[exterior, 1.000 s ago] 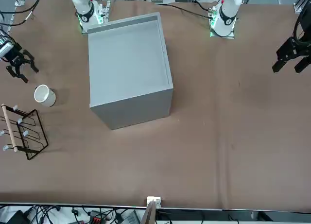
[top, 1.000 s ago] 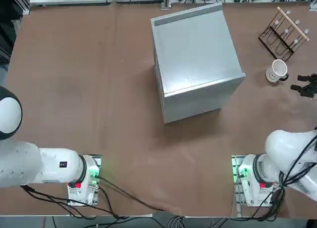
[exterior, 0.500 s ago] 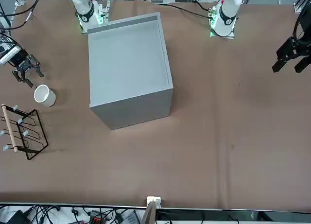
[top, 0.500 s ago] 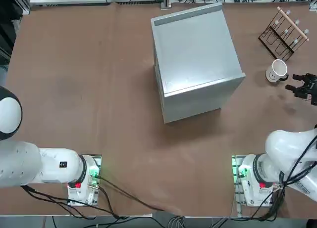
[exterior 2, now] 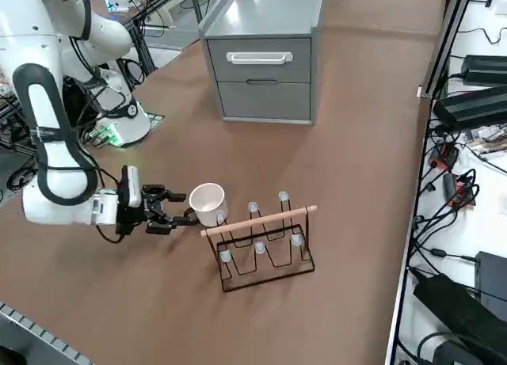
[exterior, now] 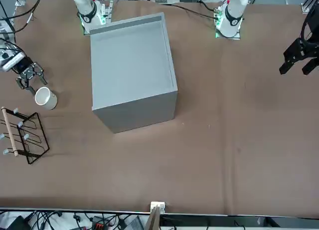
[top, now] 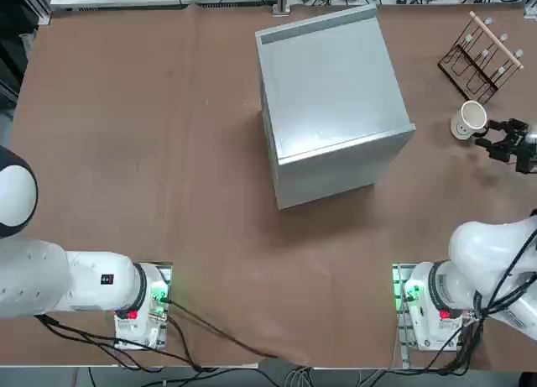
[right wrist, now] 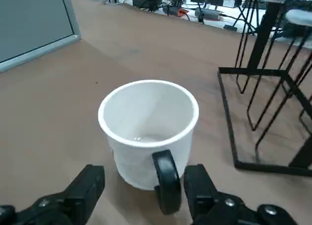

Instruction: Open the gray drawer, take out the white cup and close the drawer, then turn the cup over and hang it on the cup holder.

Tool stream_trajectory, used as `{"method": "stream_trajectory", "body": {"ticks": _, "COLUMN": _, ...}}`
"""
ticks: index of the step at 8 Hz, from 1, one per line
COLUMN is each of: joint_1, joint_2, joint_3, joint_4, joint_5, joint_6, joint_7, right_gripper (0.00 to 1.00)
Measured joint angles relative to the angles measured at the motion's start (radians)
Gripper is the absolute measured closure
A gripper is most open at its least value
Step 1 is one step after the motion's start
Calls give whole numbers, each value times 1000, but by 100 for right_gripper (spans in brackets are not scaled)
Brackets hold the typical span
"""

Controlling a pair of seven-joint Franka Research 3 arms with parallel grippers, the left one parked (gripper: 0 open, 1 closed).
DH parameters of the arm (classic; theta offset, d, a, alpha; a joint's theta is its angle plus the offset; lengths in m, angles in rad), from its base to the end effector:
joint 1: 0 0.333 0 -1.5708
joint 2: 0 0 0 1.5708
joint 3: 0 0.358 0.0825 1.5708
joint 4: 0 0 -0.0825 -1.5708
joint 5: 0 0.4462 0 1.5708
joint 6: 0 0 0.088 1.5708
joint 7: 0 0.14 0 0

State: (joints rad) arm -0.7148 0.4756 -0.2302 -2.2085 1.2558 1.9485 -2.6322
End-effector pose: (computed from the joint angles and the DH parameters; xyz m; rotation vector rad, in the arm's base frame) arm 0.3845 -0.3890 0.1138 -2.3181 -0.9006 -1.2421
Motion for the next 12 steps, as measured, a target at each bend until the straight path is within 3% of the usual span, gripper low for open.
{"method": "stream_trajectory", "body": {"ticks": 4, "joint_1": 13, "joint_2": 33, "joint_3": 0, "joint_4": 27, "joint_5": 29, "joint_6": 0, "joint_7": -15, "right_gripper": 6}}
{"method": "stream_trajectory", "body": {"ticks": 7, "joint_1": 14, "joint_2": 49, "joint_3": 0, "joint_4": 31, "joint_5": 38, "joint_6": 0, "joint_7": -19, "right_gripper": 22}}
{"method": "stream_trajectory", "body": {"ticks": 9, "joint_1": 17, "joint_2": 53, "joint_3": 0, "joint_4": 43, "joint_5": 38, "joint_6": -1, "joint_7": -20, "right_gripper": 65}}
{"method": "stream_trajectory", "body": {"ticks": 10, "joint_1": 18, "joint_2": 52, "joint_3": 0, "joint_4": 52, "joint_5": 38, "joint_6": -2, "joint_7": -20, "right_gripper": 81}}
{"method": "stream_trajectory", "body": {"ticks": 12, "joint_1": 23, "joint_2": 38, "joint_3": -1, "joint_4": 66, "joint_5": 37, "joint_6": -2, "joint_7": -20, "right_gripper": 81}}
